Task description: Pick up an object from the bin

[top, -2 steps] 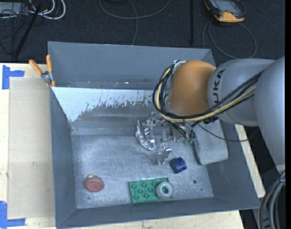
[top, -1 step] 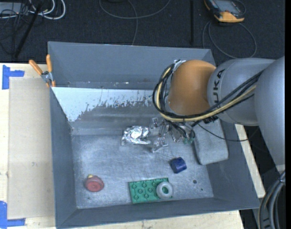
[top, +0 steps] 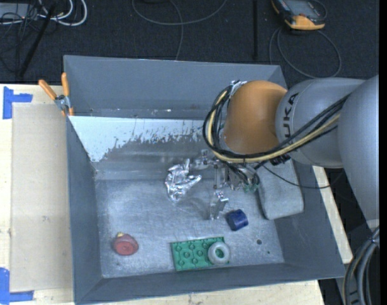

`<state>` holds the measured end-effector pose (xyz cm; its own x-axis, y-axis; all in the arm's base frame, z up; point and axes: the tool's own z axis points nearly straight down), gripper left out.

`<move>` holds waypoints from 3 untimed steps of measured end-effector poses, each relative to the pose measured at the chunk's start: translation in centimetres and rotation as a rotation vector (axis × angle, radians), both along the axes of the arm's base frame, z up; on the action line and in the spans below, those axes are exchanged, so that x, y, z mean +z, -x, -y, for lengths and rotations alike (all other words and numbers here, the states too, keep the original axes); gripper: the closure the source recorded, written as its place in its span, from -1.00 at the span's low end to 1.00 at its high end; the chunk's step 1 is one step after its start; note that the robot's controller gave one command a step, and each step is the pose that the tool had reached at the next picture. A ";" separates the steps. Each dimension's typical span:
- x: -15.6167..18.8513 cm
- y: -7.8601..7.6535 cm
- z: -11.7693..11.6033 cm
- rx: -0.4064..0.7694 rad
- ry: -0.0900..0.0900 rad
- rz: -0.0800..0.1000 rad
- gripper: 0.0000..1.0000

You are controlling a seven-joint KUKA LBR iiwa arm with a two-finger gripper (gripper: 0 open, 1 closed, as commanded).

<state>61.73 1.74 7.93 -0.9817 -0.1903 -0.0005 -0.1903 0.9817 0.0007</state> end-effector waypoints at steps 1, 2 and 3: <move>5.0 -0.4 -1.6 -0.029 -0.001 0.006 -1.00; 4.5 0.0 -3.5 0.111 0.000 0.000 -1.00; -0.5 0.1 -4.3 0.002 0.000 0.013 -1.00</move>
Offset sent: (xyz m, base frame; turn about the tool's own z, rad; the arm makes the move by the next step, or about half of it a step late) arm 0.0022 0.0147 0.0468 0.0299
